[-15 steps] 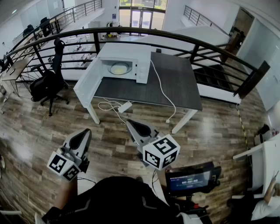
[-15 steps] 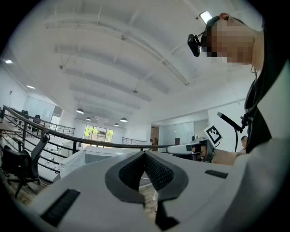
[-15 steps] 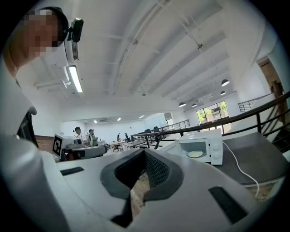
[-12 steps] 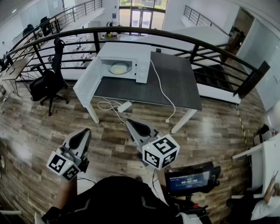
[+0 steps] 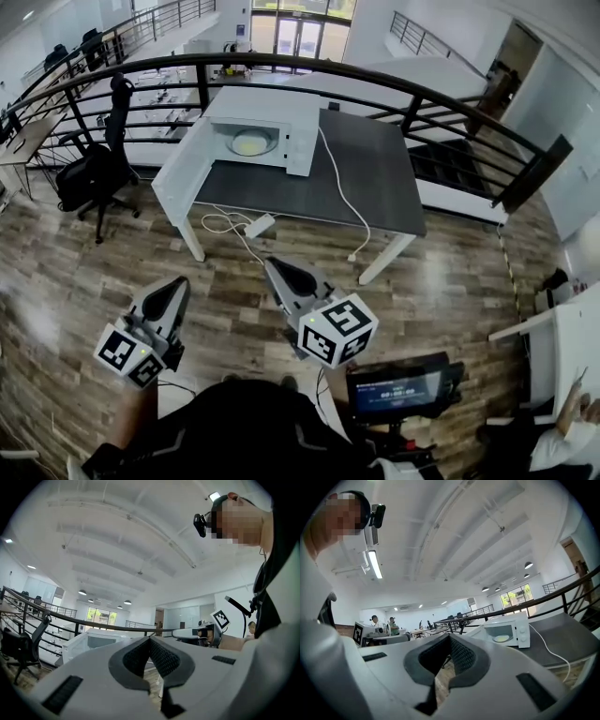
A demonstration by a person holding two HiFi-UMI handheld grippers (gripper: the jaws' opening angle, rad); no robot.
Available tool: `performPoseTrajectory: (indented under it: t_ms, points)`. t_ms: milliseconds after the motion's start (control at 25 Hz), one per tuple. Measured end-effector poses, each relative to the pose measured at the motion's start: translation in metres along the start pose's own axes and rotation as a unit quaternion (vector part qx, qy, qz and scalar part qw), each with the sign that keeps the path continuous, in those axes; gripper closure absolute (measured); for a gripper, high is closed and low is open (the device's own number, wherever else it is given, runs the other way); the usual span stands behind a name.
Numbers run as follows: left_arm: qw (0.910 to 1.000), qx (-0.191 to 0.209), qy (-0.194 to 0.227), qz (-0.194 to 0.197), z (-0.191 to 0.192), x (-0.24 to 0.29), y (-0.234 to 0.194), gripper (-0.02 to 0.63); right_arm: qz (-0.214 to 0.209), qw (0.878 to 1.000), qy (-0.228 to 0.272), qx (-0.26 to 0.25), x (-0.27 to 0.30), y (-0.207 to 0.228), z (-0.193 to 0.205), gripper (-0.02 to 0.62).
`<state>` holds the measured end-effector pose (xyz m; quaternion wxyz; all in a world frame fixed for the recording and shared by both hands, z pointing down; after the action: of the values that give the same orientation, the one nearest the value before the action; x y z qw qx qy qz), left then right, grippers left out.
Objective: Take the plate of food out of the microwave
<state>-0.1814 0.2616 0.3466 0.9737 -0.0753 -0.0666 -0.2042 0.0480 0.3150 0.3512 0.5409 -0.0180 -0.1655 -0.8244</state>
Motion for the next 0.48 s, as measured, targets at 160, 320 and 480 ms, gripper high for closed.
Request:
performPoseTrajectory:
  t_ms: [160,320,480]
  points:
    - [1.0000,-0.006,0.006,0.005,0.001,-0.004,-0.009,0.604,0.004,1.000,0.002,0.003,0.007,-0.006,0.002,0.606]
    - [0.9999,-0.003,0.014,0.008,0.001,-0.011,-0.022,0.604,0.012,1.000,0.003,-0.004,0.017,-0.016,-0.002,0.606]
    - [0.9998,-0.007,0.017,0.012,0.004,-0.017,-0.036,0.604,0.022,1.000,0.001,0.000,0.028,-0.020,-0.002,0.606]
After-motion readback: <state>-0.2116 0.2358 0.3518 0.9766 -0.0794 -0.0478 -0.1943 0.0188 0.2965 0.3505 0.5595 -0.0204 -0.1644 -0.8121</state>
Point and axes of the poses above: the fingertips, and each gripper's own axes: x forward along the fingers, y to its right, z out of its underside, the point moved 7 cm from there along -x, backward along the fingers, and after that the axes turned 10 degrees about -y, right-handed, at the moved point
